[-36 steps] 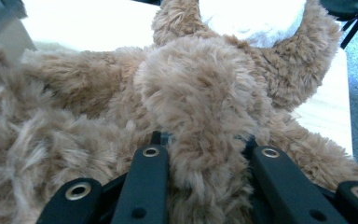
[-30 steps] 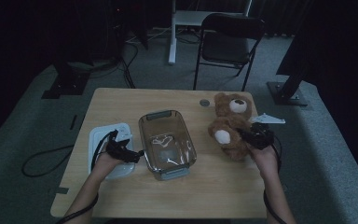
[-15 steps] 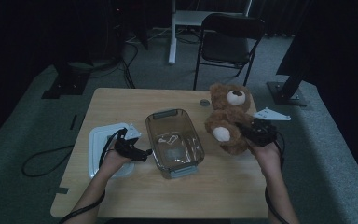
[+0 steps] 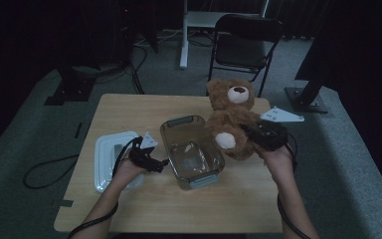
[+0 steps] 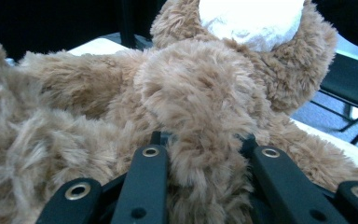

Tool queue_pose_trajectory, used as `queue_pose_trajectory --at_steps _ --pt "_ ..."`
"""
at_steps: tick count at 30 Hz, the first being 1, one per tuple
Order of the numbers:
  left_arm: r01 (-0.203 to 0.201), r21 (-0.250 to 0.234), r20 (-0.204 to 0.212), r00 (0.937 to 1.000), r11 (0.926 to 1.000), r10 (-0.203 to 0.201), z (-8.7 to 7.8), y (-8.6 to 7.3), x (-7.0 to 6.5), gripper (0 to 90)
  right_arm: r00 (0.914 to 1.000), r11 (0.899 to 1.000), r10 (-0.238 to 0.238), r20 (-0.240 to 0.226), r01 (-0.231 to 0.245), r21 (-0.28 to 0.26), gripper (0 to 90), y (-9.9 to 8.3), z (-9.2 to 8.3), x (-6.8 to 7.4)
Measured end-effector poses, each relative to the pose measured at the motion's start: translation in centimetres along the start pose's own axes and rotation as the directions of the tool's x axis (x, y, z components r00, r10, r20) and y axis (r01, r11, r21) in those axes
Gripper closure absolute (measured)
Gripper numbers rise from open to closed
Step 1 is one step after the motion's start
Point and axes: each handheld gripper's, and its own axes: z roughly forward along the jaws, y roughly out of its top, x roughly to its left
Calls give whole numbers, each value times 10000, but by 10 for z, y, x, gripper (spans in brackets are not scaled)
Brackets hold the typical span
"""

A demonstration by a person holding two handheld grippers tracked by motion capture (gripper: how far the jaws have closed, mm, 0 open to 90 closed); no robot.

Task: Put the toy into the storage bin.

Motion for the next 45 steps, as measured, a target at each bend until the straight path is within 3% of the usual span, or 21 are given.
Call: queue_pose_trajectory --at_steps 14,18,25,34,45 --pt "-171 -106 277 9995 9998 174 10 12 -11 7 9959 9979 -632 -643 640 114 747 13 12 27" --pt "-210 -15 180 9996 9998 210 8 12 -12 7 9944 9972 -720 -773 734 162 746 14 17 31" --pt "103 -321 73 9999 9994 -101 -17 3 -7 7 9917 9944 -958 -862 993 371 746 16 28 36" --pt "228 -490 -263 9994 9985 -241 -51 -13 -2 7 9867 9900 -1201 -1097 1272 605 746 16 45 45" --pt "725 -610 -950 9924 9955 -781 -89 -44 10 7 9801 9874 -1323 -1477 1434 673 745 20 57 65"
